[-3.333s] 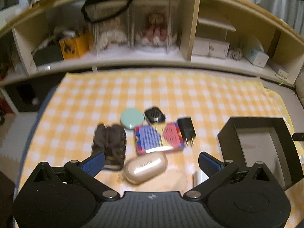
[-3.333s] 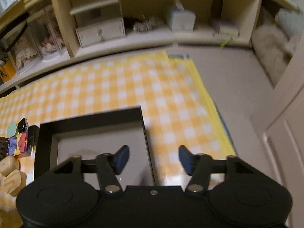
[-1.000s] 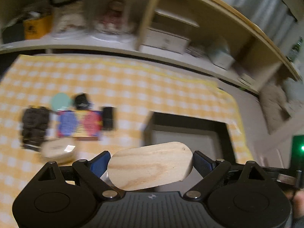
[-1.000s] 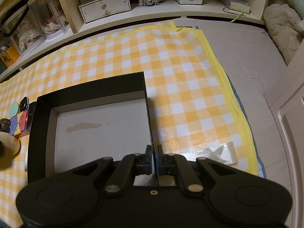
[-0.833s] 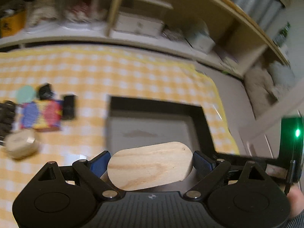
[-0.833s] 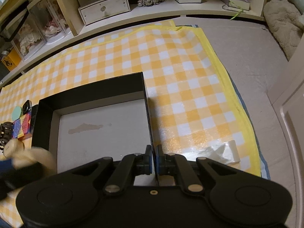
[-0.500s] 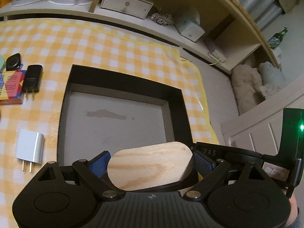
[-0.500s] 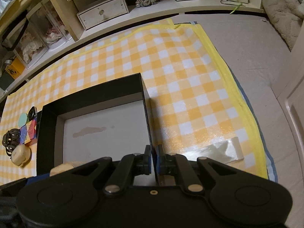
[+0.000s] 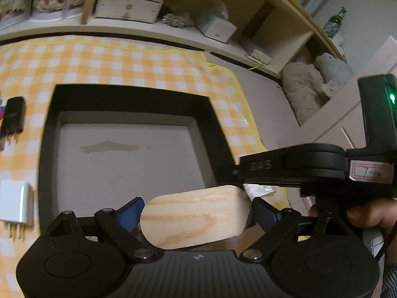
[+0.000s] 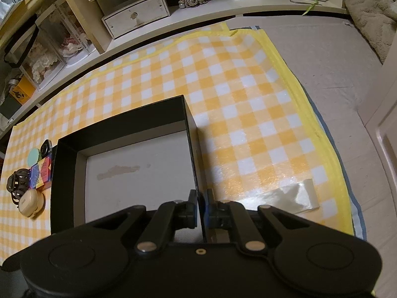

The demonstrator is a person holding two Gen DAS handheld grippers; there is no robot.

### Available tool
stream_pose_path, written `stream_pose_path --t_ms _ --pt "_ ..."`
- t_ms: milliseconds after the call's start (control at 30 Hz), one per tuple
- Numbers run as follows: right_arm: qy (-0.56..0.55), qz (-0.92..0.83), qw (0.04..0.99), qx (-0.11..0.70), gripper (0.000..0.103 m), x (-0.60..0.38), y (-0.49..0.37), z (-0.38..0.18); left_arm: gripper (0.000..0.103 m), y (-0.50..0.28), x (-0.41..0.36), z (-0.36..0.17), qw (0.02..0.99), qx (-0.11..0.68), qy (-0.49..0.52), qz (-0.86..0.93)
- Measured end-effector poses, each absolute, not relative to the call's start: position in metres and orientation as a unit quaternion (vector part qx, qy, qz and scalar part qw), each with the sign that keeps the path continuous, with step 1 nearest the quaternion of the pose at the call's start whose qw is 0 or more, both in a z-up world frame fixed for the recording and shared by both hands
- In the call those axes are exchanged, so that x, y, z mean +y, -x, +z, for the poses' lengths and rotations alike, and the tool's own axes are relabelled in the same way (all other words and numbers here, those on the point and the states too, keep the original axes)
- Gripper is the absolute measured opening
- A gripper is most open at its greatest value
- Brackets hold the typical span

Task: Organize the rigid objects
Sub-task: 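Carry the wooden lid into the black tray and open the left tool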

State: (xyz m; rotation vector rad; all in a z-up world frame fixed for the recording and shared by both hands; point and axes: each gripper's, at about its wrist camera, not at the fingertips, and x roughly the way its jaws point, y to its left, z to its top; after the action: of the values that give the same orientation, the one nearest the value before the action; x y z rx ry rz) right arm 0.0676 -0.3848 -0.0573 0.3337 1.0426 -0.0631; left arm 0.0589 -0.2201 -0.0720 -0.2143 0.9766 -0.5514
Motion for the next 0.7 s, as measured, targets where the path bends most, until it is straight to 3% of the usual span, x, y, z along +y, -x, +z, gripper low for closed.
stream_pose_path --t_ms 167,300,700 --pt "-0.164 -0.026 0.853 0.495 0.007 -0.386 -0.068 -0.058 0.093 -0.062 -0.231 -0.076 0.834 0.467 0.107 -0.274" --pt "-0.164 -0.025 0.852 0.496 0.007 -0.387 -0.068 -0.059 0.103 -0.065 -0.225 -0.080 0.821 0.486 0.134 -0.269" --pt "-0.165 -0.025 0.852 0.496 0.007 -0.385 -0.068 -0.059 0.103 -0.068 -0.200 -0.067 0.822 0.491 0.121 -0.260"
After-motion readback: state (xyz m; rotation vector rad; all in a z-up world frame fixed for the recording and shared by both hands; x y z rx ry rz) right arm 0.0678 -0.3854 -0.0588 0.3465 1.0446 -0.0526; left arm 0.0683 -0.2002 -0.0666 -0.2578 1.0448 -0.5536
